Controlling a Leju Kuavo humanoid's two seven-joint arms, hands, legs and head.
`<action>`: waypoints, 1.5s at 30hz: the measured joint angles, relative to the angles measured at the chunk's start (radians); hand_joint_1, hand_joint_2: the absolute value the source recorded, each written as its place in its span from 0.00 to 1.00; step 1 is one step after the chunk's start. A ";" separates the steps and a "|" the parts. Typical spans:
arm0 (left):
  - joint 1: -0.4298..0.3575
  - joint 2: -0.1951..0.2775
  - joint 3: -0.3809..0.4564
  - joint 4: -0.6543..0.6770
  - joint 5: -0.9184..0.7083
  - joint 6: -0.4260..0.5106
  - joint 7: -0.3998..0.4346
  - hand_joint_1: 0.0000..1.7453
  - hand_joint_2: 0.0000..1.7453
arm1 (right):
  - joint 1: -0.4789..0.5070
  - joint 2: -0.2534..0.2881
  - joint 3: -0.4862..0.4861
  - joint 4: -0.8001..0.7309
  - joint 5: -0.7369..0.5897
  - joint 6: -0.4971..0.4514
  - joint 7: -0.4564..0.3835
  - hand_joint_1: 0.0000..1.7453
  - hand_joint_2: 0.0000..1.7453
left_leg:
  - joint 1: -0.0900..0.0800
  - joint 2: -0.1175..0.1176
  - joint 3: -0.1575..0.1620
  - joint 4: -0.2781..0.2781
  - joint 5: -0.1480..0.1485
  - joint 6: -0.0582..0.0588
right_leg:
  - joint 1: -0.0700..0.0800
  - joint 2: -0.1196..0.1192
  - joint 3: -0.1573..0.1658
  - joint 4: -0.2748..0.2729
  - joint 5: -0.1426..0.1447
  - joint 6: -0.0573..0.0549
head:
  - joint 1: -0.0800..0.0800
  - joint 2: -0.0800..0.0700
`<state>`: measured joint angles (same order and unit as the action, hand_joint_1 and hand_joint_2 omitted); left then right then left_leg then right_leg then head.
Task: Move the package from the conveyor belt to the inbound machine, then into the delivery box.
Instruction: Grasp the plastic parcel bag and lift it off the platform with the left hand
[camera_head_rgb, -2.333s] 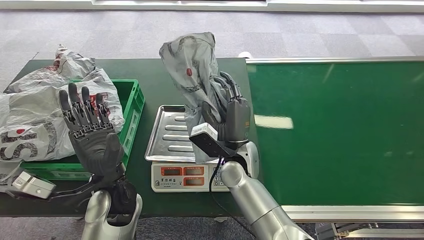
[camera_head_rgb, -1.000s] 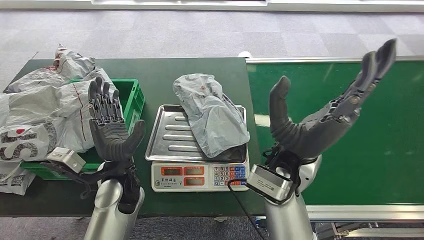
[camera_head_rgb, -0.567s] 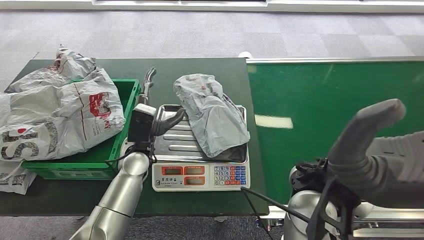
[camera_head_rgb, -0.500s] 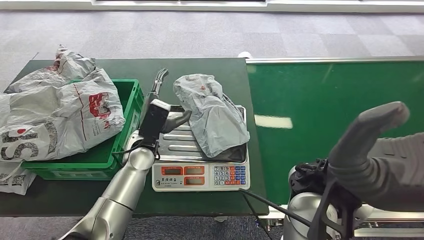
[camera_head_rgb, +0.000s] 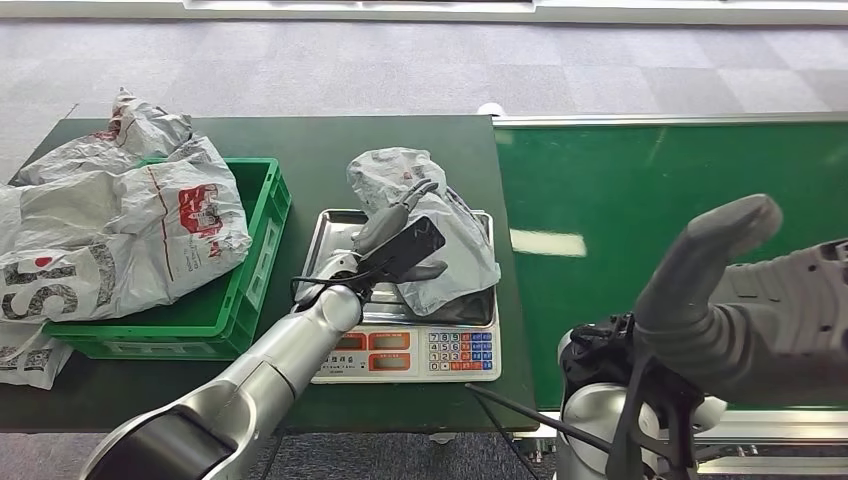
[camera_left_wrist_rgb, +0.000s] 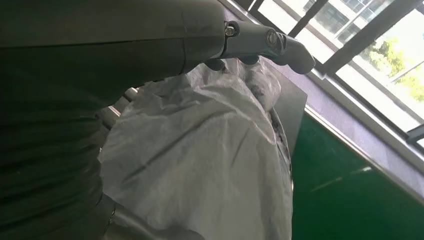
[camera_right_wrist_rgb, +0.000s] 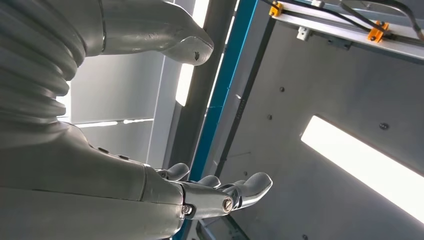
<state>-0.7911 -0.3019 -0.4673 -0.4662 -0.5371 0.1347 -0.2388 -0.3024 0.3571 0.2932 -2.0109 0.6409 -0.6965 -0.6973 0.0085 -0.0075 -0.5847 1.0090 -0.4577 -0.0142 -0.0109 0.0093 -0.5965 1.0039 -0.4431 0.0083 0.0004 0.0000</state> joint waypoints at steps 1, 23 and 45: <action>-0.003 -0.006 -0.012 0.012 -0.019 -0.018 0.005 0.00 1.00 | 0.000 0.000 0.000 0.003 -0.002 0.000 0.000 0.00 1.00 | 0.000 0.000 0.000 0.000 0.000 0.000 | 0.000 0.000 0.000 0.000 0.000 0.000 | 0.000 0.000; -0.035 -0.047 -0.295 0.143 -0.308 -0.091 0.153 1.00 1.00 | -0.005 0.000 0.000 0.031 0.001 0.000 0.000 0.00 1.00 | 0.000 -0.001 0.001 0.000 0.000 0.000 | 0.000 -0.001 0.002 0.000 0.000 0.000 | 0.000 0.000; -0.039 -0.014 -0.279 0.134 -0.300 0.153 0.188 1.00 1.00 | -0.004 0.000 -0.002 0.031 0.014 0.000 0.000 0.00 1.00 | 0.000 -0.002 0.001 0.000 0.001 0.001 | 0.000 -0.001 0.002 0.000 0.000 0.000 | 0.000 0.000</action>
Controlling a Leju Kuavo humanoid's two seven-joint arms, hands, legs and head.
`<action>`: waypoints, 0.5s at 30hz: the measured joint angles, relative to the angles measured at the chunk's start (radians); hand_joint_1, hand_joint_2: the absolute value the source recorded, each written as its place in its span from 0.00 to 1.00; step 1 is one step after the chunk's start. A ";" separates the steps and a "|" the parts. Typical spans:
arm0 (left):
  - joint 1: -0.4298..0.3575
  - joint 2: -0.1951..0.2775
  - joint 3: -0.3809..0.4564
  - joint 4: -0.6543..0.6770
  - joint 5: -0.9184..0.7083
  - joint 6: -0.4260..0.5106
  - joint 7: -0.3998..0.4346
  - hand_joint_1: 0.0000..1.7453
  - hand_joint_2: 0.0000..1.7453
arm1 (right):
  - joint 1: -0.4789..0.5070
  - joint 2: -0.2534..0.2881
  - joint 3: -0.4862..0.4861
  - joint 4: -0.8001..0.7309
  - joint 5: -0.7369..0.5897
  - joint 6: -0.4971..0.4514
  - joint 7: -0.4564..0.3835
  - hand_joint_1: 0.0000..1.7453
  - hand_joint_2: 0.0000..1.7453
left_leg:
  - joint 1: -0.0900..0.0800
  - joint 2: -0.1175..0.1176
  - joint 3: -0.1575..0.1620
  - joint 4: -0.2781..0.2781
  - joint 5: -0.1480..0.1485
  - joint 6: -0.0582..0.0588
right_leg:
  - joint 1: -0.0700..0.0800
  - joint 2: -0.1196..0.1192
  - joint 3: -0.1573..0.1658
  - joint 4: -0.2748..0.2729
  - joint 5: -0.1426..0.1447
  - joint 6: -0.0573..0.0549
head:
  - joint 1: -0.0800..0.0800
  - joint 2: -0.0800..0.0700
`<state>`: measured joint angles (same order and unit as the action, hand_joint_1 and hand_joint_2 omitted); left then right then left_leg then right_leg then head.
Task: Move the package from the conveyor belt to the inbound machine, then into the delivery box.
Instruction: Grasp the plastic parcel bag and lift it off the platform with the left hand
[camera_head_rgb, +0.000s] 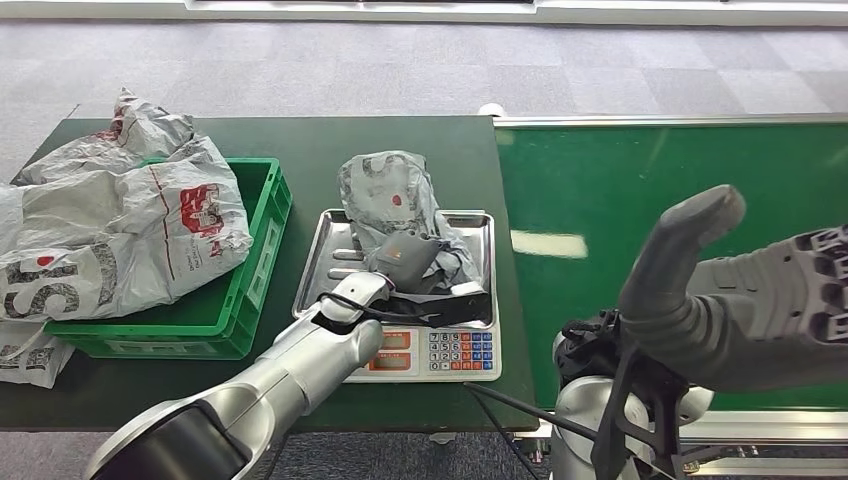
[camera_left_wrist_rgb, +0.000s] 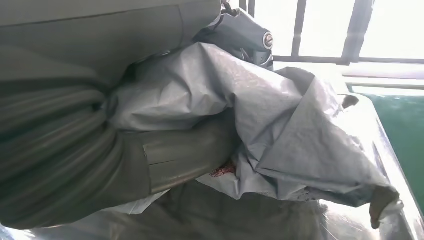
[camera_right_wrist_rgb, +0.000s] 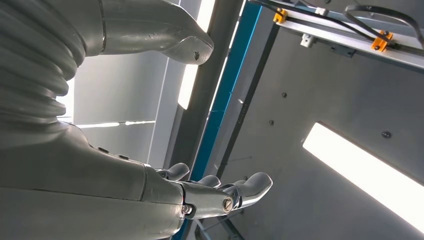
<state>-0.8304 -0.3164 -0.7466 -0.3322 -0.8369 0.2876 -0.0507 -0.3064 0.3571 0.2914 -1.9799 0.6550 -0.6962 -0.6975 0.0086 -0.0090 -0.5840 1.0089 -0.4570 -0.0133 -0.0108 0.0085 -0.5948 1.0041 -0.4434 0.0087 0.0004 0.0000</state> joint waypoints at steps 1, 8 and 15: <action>0.000 0.001 0.001 -0.001 0.000 0.000 0.000 1.00 1.00 | 0.000 0.000 0.000 0.000 0.000 0.000 0.000 0.00 1.00 | 0.000 0.000 0.000 0.000 0.000 0.000 | 0.000 0.000 0.000 0.000 0.000 0.000 | 0.000 0.000; 0.003 0.030 0.056 -0.030 0.025 0.234 -0.007 1.00 1.00 | 0.001 0.000 -0.004 -0.002 0.026 0.000 0.000 0.00 1.00 | 0.000 0.001 -0.001 0.000 0.000 0.000 | 0.000 0.001 -0.001 0.000 0.000 0.000 | 0.000 0.000; 0.103 0.146 0.474 -0.425 -0.553 0.412 0.020 1.00 1.00 | 0.016 -0.002 -0.038 -0.007 0.056 -0.001 0.000 0.00 1.00 | 0.001 0.007 0.000 -0.001 0.001 -0.002 | 0.001 0.008 -0.003 0.001 0.001 -0.001 | 0.000 0.000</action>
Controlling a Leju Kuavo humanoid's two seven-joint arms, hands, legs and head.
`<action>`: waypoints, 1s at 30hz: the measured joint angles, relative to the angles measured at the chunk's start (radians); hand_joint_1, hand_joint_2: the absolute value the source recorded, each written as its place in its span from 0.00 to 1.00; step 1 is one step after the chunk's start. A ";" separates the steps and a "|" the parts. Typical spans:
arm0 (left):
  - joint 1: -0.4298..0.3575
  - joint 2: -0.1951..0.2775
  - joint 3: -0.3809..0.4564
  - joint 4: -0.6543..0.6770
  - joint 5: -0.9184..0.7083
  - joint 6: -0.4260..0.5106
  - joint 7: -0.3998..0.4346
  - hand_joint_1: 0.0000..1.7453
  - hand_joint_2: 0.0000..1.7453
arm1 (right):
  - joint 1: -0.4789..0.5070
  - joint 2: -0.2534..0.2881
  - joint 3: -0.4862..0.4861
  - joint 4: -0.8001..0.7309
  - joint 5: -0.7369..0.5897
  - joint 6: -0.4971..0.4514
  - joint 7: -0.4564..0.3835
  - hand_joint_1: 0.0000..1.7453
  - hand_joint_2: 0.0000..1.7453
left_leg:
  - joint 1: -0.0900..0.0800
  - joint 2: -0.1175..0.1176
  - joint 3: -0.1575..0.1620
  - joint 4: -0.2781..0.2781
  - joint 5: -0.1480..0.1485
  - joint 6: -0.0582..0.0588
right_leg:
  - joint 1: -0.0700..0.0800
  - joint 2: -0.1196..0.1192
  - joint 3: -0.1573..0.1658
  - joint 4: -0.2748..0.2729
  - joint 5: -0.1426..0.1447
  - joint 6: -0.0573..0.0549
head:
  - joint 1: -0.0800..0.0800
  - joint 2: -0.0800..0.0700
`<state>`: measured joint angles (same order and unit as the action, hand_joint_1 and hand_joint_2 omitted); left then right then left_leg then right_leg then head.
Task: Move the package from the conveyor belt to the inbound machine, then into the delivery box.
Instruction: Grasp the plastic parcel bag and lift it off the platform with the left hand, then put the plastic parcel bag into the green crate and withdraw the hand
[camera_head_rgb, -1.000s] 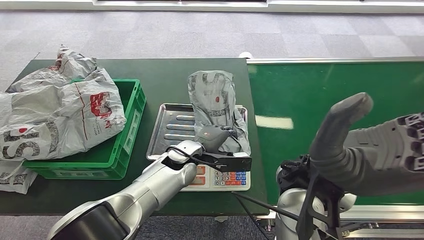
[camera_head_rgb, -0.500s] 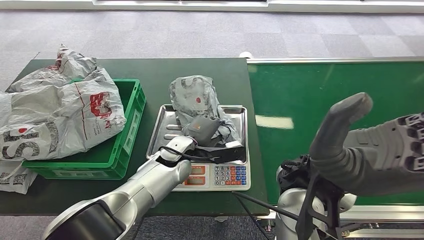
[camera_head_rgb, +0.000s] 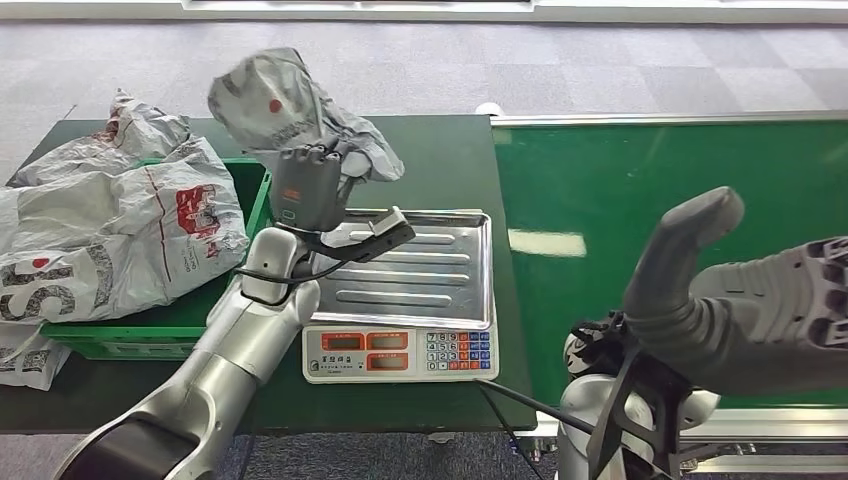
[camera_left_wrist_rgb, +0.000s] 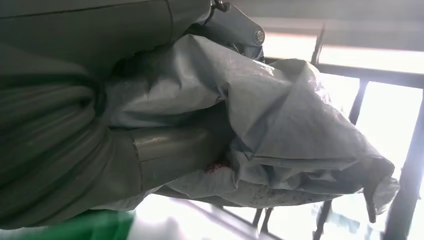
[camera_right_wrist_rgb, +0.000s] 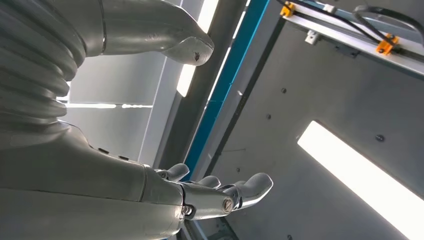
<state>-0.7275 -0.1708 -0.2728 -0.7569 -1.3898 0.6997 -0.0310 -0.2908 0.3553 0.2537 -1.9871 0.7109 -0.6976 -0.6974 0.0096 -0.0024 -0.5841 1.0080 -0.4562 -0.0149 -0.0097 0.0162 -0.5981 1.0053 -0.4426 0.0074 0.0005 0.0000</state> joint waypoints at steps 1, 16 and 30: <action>0.023 0.014 0.067 -0.069 -0.055 0.000 -0.001 1.00 1.00 | 0.004 -0.001 -0.006 0.000 -0.004 0.000 0.000 0.00 1.00 | 0.000 0.002 0.000 0.000 0.000 0.000 | 0.000 0.001 -0.001 0.000 0.000 0.000 | 0.000 0.000; 0.305 0.280 0.434 -0.810 -0.122 0.000 0.004 1.00 1.00 | 0.033 -0.007 -0.065 0.000 -0.011 0.000 0.000 0.00 1.00 | 0.001 -0.001 -0.002 -0.001 -0.001 -0.001 | 0.000 0.000 -0.003 0.000 -0.002 -0.003 | 0.000 0.000; 0.333 0.305 0.473 -0.891 -0.122 0.000 -0.013 1.00 1.00 | 0.035 -0.007 -0.074 0.000 -0.011 0.000 0.000 0.00 1.00 | 0.000 -0.001 -0.002 -0.001 0.000 -0.002 | 0.000 -0.001 -0.003 0.001 -0.001 -0.003 | 0.000 0.000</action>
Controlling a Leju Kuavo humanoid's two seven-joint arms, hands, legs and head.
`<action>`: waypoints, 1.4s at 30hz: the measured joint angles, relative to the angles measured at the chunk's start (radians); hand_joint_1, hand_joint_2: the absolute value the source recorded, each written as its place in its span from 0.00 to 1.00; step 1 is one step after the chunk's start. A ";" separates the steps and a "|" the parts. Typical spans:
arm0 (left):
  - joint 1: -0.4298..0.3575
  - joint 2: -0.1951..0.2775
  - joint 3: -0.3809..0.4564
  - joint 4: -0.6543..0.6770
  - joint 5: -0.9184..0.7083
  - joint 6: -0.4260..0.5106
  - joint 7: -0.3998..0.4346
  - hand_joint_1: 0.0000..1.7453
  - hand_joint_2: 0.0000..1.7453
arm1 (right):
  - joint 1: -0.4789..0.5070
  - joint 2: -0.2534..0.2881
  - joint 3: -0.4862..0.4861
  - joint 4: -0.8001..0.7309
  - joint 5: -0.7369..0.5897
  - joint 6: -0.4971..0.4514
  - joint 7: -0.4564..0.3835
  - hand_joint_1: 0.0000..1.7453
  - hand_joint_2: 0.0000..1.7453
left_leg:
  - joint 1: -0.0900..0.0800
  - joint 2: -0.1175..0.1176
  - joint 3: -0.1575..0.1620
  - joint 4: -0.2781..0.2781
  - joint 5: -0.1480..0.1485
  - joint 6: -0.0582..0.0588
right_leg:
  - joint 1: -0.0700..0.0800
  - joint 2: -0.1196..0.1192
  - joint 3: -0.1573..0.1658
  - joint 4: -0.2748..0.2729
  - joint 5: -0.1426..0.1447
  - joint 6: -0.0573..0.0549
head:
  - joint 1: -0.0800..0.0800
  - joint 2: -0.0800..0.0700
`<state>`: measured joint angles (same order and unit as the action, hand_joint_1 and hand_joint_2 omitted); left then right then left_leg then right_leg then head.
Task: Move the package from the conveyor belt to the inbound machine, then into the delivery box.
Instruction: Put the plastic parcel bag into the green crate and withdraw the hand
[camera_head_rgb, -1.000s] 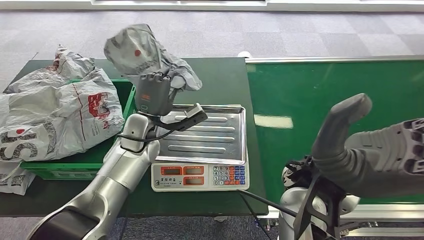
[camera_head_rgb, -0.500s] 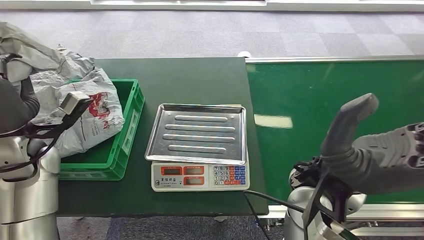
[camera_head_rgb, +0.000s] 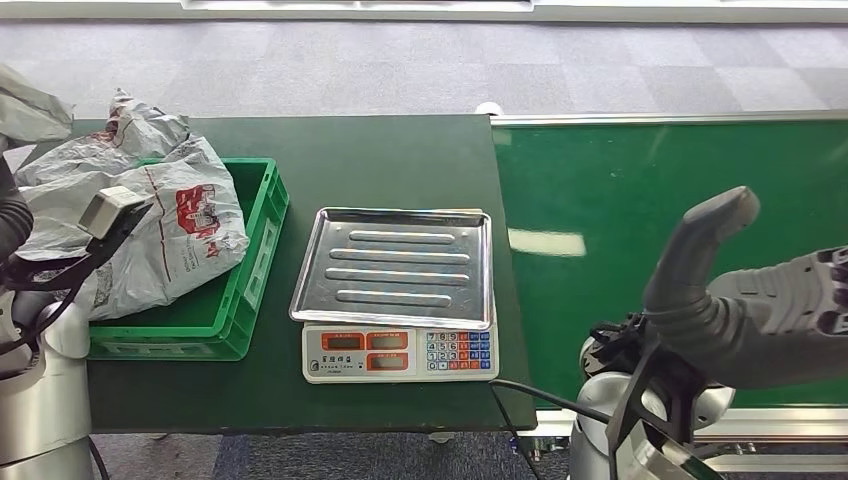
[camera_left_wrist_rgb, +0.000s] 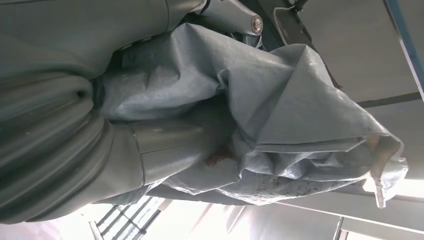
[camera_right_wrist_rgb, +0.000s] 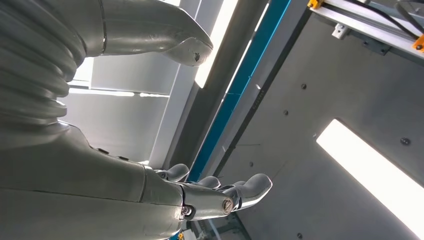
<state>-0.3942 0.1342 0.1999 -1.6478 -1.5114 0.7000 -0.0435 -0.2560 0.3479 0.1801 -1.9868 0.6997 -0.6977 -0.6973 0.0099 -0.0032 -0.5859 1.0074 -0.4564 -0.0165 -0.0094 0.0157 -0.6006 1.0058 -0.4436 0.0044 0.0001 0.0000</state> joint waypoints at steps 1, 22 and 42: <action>0.001 0.000 0.006 0.000 0.000 0.000 -0.012 1.00 1.00 | 0.000 0.000 -0.001 0.000 0.000 0.000 0.000 0.00 1.00 | 0.000 0.000 0.000 0.000 0.000 0.000 | 0.000 0.000 0.000 0.000 0.000 0.000 | 0.000 0.000; -0.095 0.154 -0.401 0.483 -0.001 -0.002 0.557 0.00 0.00 | 0.011 0.000 -0.032 -0.040 0.028 0.000 -0.001 0.00 1.00 | 0.000 0.003 0.000 0.000 0.002 -0.001 | 0.000 0.002 -0.002 0.000 0.003 0.000 | 0.000 0.000; -0.059 -0.001 -0.263 0.327 0.211 0.000 -0.055 0.00 0.50 | 0.014 -0.001 -0.042 -0.039 0.017 0.000 0.000 0.00 1.00 | 0.000 0.001 -0.002 0.001 0.002 -0.001 | -0.001 0.000 -0.003 -0.001 0.003 0.000 | 0.000 0.000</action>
<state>-0.4535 0.1336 -0.0627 -1.3206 -1.3008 0.6997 -0.0982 -0.2423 0.3466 0.1379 -2.0259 0.7168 -0.6977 -0.6975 0.0095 -0.0025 -0.5881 1.0082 -0.4543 -0.0175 -0.0099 0.0161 -0.6035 1.0053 -0.4403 0.0043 0.0005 0.0000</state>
